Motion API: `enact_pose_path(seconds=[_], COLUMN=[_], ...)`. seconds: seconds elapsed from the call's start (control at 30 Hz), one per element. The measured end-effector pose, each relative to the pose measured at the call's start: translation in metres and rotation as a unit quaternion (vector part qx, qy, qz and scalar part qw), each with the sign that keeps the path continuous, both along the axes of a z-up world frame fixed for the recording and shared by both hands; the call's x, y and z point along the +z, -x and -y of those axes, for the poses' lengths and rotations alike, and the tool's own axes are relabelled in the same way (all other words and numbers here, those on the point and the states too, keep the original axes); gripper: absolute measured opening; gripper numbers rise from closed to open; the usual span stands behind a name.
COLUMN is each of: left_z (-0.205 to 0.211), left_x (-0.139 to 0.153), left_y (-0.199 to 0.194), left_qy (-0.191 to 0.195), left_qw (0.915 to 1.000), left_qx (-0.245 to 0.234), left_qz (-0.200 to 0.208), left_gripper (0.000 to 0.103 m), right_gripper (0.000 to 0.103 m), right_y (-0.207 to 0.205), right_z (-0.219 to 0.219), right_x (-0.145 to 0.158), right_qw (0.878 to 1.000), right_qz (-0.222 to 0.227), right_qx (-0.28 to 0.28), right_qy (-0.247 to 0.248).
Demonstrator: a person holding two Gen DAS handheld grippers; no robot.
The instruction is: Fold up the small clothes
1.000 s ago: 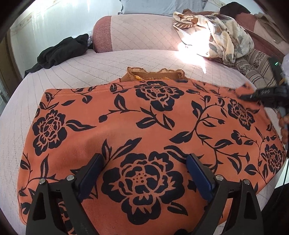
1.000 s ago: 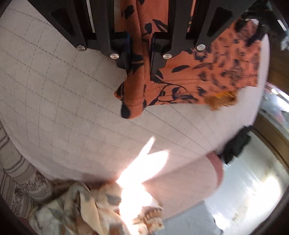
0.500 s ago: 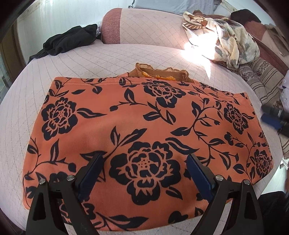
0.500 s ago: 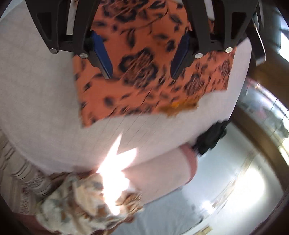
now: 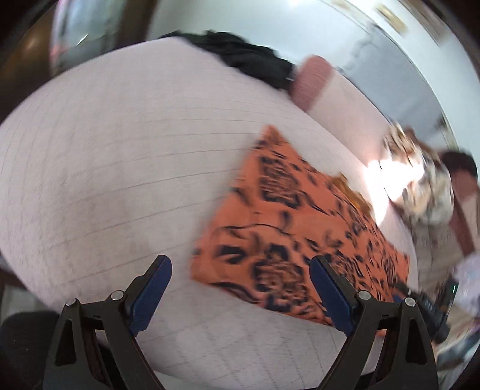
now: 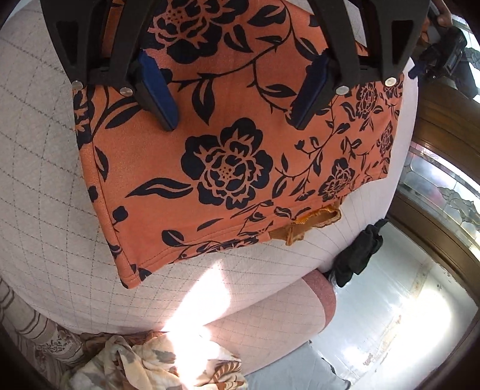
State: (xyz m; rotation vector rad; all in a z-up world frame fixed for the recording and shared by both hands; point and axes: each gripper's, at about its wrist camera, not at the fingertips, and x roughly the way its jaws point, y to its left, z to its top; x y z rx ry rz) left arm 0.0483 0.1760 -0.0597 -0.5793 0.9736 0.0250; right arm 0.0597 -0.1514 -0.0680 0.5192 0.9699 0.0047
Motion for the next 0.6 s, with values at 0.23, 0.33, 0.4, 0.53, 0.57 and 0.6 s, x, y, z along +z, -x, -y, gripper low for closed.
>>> enact_pose_path(seconds=[0.23,0.33,0.4,0.53,0.57,0.6], left_z=[0.004,0.006,0.012,0.009,0.010,0.012], left_x=[-0.028,-0.017,0.000,-0.033,-0.030,-0.024], left_y=[-0.018,-0.025,-0.024,-0.028,-0.027,-0.028], left_qy=[-0.003,-0.002,-0.054,-0.080,-0.085,-0.097], left_qw=[0.9990,0.9983,0.9970,0.9932,0.9931,0.9919], left_qx=[-0.029,-0.048,-0.055,-0.064,-0.063,-0.062], left_qz=[-0.033,-0.034,-0.008,-0.055,-0.050,-0.053], left_gripper=[0.052,0.013,0.013,0.018,0.020,0.027], right_gripper=[0.083,0.083,0.083,0.083,0.083,0.083], right_y=[0.006,0.008,0.009,0.009,0.010,0.010], right_z=[0.004,0.005,0.007,0.008,0.008,0.009], right_x=[0.001,0.001,0.000,0.000,0.000,0.000], right_qw=[1.000,1.000,0.999,0.999,0.999,0.999], right_qz=[0.018,0.025,0.029,0.033,0.033,0.034], right_qx=[-0.005,-0.003,-0.001,0.002,0.001,0.000], right_qy=[-0.009,-0.016,-0.019,-0.021,-0.023,-0.026])
